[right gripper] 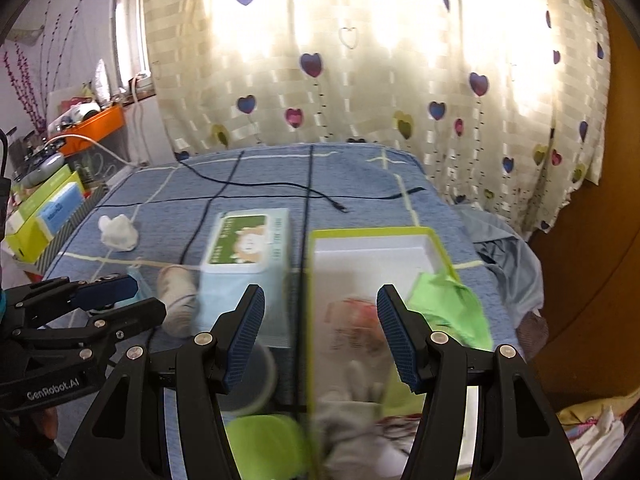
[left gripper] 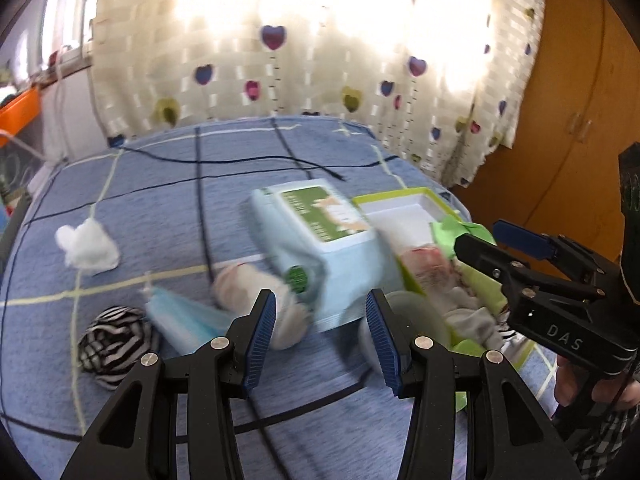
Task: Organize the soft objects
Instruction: 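Withdraw both tools from the box toward the striped sock and mask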
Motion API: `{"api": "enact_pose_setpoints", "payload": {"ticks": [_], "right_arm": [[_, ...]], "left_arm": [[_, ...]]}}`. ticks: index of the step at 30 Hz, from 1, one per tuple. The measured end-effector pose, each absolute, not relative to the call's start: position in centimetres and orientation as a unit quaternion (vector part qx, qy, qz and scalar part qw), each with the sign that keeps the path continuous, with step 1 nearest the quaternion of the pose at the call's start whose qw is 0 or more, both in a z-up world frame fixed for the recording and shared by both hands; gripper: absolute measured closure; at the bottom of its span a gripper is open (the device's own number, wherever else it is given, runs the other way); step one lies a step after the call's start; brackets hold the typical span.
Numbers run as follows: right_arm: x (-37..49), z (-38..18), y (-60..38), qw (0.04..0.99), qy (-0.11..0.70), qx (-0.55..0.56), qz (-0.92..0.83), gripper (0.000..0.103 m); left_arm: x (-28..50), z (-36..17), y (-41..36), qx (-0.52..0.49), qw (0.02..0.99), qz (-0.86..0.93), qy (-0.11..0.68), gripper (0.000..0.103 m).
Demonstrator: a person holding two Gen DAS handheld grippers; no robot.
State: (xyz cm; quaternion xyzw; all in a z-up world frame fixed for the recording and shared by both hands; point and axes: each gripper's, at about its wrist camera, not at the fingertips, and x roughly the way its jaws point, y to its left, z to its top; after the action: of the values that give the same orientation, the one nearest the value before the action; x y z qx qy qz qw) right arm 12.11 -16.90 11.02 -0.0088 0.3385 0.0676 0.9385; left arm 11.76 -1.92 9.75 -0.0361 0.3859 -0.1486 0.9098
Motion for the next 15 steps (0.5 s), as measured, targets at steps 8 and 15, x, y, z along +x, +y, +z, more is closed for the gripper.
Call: {"api": "enact_pose_setpoints", "payload": {"ticks": [8, 15], "right_arm": [[12.0, 11.0, -12.7, 0.936, 0.333, -0.021, 0.111, 0.043], [12.1, 10.3, -8.9, 0.927, 0.338, -0.04, 0.159, 0.043]], "left_arm": [[10.6, 9.8, 3.1, -0.056, 0.917, -0.103, 0.38, 0.057], [9.9, 9.2, 7.6, -0.078, 0.919, -0.073, 0.381, 0.057]]}}
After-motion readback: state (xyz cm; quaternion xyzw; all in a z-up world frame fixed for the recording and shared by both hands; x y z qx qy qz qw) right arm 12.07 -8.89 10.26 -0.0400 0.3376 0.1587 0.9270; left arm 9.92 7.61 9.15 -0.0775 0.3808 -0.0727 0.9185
